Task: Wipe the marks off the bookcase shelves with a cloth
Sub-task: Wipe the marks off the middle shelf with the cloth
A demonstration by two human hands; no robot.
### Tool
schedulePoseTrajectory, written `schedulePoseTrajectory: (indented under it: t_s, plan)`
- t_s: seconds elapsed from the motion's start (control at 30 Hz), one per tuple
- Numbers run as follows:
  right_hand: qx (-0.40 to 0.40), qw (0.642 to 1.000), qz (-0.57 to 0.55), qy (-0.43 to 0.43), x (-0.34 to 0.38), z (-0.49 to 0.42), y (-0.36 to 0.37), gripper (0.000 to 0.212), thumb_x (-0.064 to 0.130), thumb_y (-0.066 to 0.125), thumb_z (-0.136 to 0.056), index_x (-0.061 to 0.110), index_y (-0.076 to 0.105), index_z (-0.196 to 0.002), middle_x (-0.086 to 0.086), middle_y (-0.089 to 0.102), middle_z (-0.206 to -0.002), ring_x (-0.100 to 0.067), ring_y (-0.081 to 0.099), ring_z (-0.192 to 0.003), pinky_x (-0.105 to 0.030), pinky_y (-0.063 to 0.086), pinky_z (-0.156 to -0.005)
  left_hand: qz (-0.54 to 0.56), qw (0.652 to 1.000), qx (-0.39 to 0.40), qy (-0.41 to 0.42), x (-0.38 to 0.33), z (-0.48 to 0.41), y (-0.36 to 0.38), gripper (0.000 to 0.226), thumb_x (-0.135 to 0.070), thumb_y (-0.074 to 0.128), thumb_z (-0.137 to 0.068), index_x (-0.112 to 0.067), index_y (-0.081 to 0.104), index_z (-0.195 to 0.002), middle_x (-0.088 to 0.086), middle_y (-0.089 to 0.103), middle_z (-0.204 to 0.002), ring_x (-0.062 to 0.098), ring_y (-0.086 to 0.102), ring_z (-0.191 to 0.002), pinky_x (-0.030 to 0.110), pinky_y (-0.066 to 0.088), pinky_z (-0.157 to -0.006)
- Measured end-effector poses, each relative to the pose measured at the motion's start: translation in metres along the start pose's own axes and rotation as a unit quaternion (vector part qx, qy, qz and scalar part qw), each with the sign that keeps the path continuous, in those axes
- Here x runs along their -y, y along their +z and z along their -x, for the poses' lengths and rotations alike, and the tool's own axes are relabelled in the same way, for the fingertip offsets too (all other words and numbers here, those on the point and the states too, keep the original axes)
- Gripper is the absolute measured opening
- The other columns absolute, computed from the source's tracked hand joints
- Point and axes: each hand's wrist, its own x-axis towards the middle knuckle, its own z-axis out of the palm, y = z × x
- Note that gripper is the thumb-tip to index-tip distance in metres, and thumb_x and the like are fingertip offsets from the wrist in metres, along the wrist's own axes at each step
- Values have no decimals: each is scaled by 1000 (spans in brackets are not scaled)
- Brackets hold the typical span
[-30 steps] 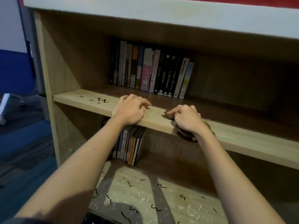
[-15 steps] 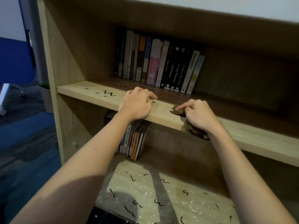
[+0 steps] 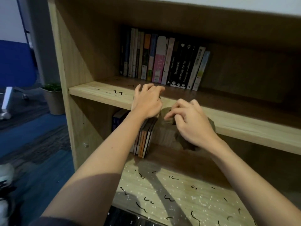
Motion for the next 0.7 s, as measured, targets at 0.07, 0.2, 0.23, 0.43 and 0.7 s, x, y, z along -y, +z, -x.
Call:
schedulePoseTrajectory:
  t_s: [0.07,0.2,0.23,0.43,0.7]
  plan:
    - [-23,997,-76,13,1,-4,-14,36,9,36,-94,23,69,-90,6,53,-97,-14,41,-95,-25,30,-82,108,994,0,-17,1,0,-5,53,-3,38,-88,-25,40,-136,2,34,-146,18,15,-140,39,11,-113]
    - [-39,994,-32,99,-13,-48,-19,34,14,36,-95,22,64,-112,0,49,-118,-25,39,-113,-35,32,-99,226,973,-44,-32,9,7,-27,53,4,35,-89,-24,45,-133,1,38,-140,18,21,-136,36,17,-111]
    - [-4,995,-11,100,-10,-50,-11,34,14,37,-95,22,62,-116,0,49,-123,-26,39,-116,-38,33,-101,196,979,-59,-27,15,8,-32,50,3,36,-89,-23,48,-131,0,42,-137,17,24,-135,37,17,-112]
    - [2,998,-43,47,4,-24,-5,32,6,37,-92,18,64,-103,3,55,-106,-14,45,-100,-27,37,-89,95,990,-87,-60,48,0,-49,36,-9,38,-93,-24,56,-122,-2,50,-130,17,27,-132,41,14,-112]
    - [88,994,24,57,-8,-65,20,42,3,33,-91,23,66,-107,1,54,-111,-26,46,-108,-42,37,-98,-21,996,-58,-70,56,-4,-22,33,-35,36,-96,-29,56,-122,-6,39,-142,17,11,-141,49,-4,-113]
